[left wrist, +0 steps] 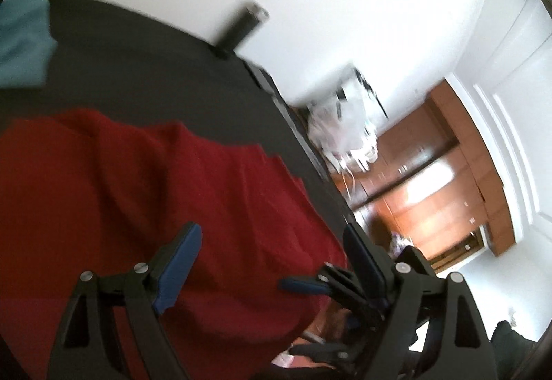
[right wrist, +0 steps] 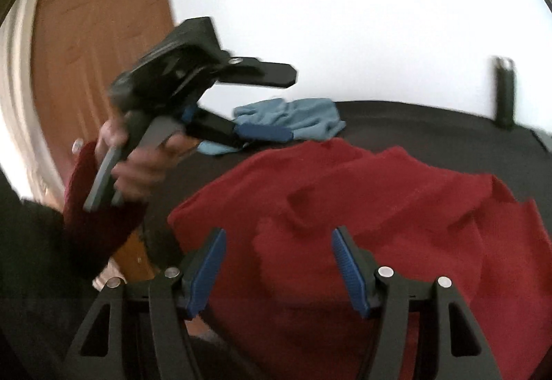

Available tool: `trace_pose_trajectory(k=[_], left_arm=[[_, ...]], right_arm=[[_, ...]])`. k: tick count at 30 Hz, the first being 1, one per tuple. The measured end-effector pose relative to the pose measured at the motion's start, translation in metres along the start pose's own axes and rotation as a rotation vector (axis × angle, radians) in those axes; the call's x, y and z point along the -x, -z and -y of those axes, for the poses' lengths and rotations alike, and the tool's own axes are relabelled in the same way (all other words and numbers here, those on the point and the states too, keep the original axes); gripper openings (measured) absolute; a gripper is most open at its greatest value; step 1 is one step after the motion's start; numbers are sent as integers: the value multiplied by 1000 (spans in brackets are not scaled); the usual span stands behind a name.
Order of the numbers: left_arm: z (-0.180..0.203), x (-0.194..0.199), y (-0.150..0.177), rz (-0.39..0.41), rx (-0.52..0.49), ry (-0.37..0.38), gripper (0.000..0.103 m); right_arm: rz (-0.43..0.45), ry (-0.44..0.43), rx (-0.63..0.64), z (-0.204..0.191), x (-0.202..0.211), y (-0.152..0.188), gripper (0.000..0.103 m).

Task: Fold clothes

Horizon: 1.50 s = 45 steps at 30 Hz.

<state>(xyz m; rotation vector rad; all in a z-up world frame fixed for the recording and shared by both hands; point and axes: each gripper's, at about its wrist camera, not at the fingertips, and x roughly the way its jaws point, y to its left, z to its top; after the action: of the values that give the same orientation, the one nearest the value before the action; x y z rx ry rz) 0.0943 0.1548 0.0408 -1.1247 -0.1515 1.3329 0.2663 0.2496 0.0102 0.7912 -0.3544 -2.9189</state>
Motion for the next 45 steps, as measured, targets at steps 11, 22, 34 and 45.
trace_pose_trajectory(k=[11,22,34,45], left_arm=[[-49,-39,28,-64,107,15,86],[-36,-27,50,-17,-78,-64,86],[-30,-28,52,-18,-126,-86,86],[-35,-30,47,-16,-116,-23,86]], right_arm=[[-55,119,8,5,-29,30,66],[198,278,-341,67,83,38,66],[262,393,-899,134,157,121,66],[268,279,-1085,137,149,145,66]])
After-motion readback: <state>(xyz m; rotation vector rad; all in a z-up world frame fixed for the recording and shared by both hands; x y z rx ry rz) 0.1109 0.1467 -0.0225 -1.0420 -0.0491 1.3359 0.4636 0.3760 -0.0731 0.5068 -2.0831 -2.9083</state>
